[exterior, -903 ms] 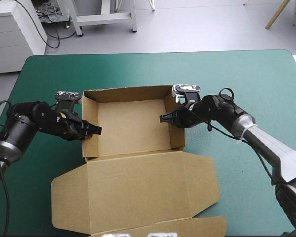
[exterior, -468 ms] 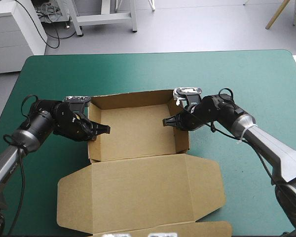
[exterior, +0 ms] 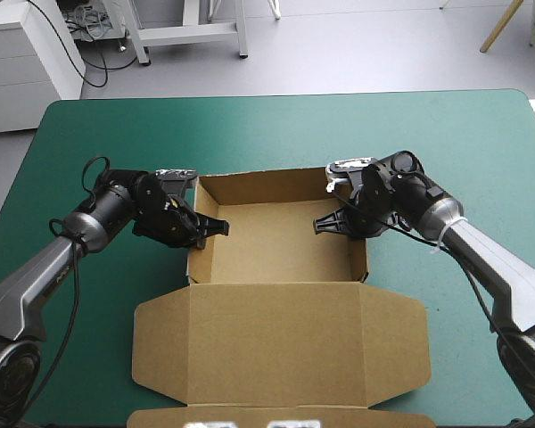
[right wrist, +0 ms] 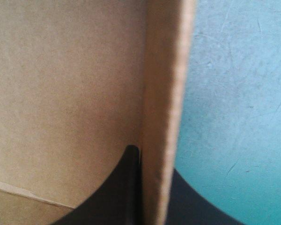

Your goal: Fold the box

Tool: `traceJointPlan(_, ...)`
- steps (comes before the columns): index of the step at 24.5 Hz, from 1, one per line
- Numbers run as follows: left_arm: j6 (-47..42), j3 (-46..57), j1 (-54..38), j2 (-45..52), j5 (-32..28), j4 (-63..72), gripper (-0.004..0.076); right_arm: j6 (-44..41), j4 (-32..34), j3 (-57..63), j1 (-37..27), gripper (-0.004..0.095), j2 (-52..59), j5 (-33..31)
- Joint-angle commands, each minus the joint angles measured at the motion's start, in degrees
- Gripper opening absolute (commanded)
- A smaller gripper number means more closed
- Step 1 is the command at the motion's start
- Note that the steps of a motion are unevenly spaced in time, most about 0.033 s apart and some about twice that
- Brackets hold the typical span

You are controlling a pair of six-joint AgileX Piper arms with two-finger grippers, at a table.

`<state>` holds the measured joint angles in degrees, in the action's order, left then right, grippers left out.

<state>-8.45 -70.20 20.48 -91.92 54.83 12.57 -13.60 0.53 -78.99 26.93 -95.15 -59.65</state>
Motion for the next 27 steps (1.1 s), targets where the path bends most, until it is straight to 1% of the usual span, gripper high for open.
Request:
traceJointPlan(1, 1.3, -2.8, 1.9, -0.4, -2.3, -0.9, -0.0010, 3.1, 0.8, -1.6, 0.1, -0.0019, 1.9, -0.4)
traceJointPlan(8, 1.3, -3.0, 2.2, -1.7, -1.0, -2.0, -0.0009, 3.0, 0.4, -1.6, 0.1, -0.0013, -0.8, -1.1)
traceJointPlan(10, 2.8, -3.0, 2.2, -1.7, -0.6, -2.1, -0.0005, 2.9, 0.6, -1.6, 0.1, 0.0009, -1.2, -2.2)
traceJointPlan(11, 3.9, -3.0, 2.2, -1.7, -0.5, -2.3, 0.0008, 2.9, 0.7, -1.6, 0.1, 0.0042, -1.2, -2.6)
traceJointPlan(13, 5.6, -3.0, 2.2, -1.7, -0.4, -2.3, 0.0062, 2.9, 1.2, -1.6, 0.1, 0.0154, -1.2, -3.1)
traceJointPlan(14, 6.0, -3.0, 2.2, -1.7, -0.4, -2.3, 0.0171, 2.9, 2.1, -1.7, 0.1, 0.0297, -1.2, -3.2)
traceJointPlan(16, 6.0, -3.0, 2.2, -1.7, -0.4, -2.4, 0.0307, 0.4, 2.2, -1.7, 0.1, 0.0417, -1.2, -3.3)
traceJointPlan(18, 6.0, -3.0, 2.2, -1.7, -0.4, -2.8, 0.0417, -2.9, 2.5, -1.7, 0.0, 0.0468, -1.2, -3.6)
traceJointPlan(19, 6.0, -3.0, 2.2, -1.7, -0.4, -2.8, 0.0493, -3.5, 2.9, -1.7, 0.0, 0.0470, -1.2, -4.3)
traceJointPlan(21, 6.0, -3.1, 2.2, -1.7, -0.8, -2.7, 0.0507, -3.3, 4.2, -2.0, 0.0, 0.0469, -1.2, -5.9)
traceJointPlan(23, 6.0, -5.1, 2.2, -1.4, 0.4, -2.8, 0.0507, -1.2, 6.2, -4.1, 0.0, 0.0468, -1.2, -9.5)
traceJointPlan(24, 5.4, -7.8, 2.2, -1.4, 2.6, -3.2, 0.0507, 1.1, 7.0, -6.2, 0.0, 0.0468, -0.9, -9.3)
traceJointPlan(27, 5.9, -14.0, 2.2, -1.4, 7.5, -6.0, 0.0507, 1.7, 6.7, -11.3, 0.0, 0.0468, 0.3, -9.3)
